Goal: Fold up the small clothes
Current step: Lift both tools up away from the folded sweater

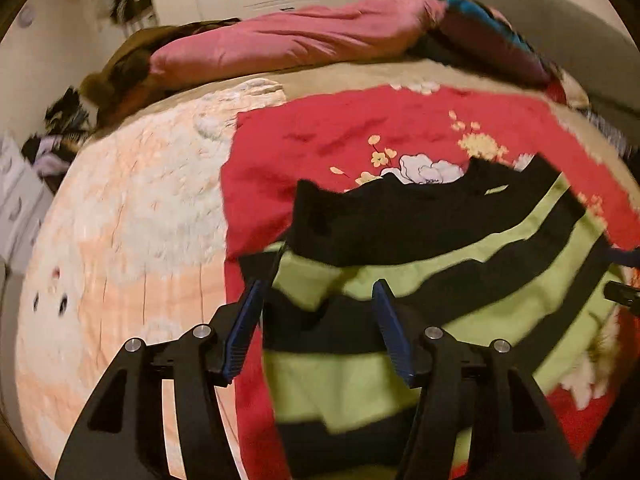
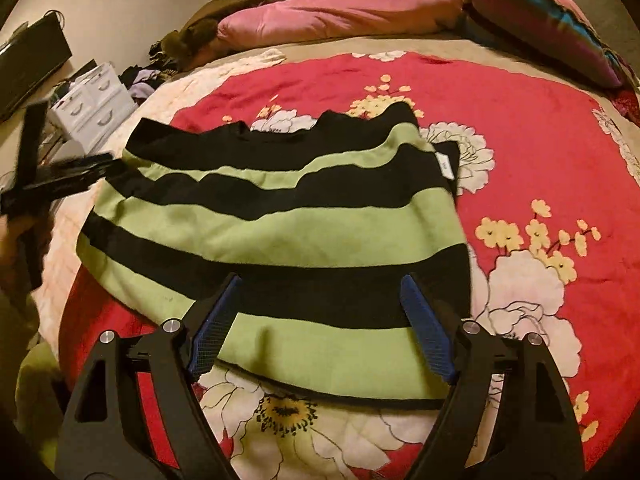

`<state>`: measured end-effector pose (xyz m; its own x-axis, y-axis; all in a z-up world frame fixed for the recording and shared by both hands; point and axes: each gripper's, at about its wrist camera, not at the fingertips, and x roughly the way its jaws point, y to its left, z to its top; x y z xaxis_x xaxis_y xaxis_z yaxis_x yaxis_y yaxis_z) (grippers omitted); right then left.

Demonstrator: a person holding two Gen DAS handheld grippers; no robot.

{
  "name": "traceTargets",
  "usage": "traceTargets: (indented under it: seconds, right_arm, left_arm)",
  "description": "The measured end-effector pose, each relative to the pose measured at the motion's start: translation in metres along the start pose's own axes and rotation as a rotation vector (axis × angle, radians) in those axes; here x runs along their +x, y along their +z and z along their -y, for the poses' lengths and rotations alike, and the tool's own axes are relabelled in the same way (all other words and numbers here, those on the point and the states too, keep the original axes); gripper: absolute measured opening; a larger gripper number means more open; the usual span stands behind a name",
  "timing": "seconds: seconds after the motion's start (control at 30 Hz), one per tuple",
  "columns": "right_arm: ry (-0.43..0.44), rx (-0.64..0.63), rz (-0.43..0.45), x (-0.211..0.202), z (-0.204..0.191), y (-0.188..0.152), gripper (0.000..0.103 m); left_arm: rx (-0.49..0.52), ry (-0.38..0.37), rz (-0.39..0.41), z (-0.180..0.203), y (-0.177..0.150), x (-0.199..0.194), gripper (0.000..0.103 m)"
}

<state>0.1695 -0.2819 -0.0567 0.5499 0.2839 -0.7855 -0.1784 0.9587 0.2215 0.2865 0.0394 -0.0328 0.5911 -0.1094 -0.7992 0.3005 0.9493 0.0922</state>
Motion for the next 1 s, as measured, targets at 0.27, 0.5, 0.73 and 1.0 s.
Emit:
traceTargets:
  seconds: [0.27,0.5,0.73,1.0]
  right_arm:
    - [-0.01,0.042,-0.043,0.012,0.008,-0.008,0.076]
    - [-0.024,0.029,-0.055,0.014,0.008,-0.012,0.076]
    - [0.01,0.032,0.058,-0.008,0.007,0.007,0.078]
    - [-0.058,0.047,-0.078,0.033,0.011,0.008,0.078]
  left_arm:
    - [-0.239,-0.122,0.069,-0.036,0.022,0.008,0.009]
    - [-0.348,-0.019,-0.06,-0.052,-0.004,0.042,0.043]
    - [-0.303,0.027,0.067,-0.019,-0.045,-0.029,0.057]
    - [-0.254,0.051,-0.083,0.013,-0.085,-0.002,0.065]
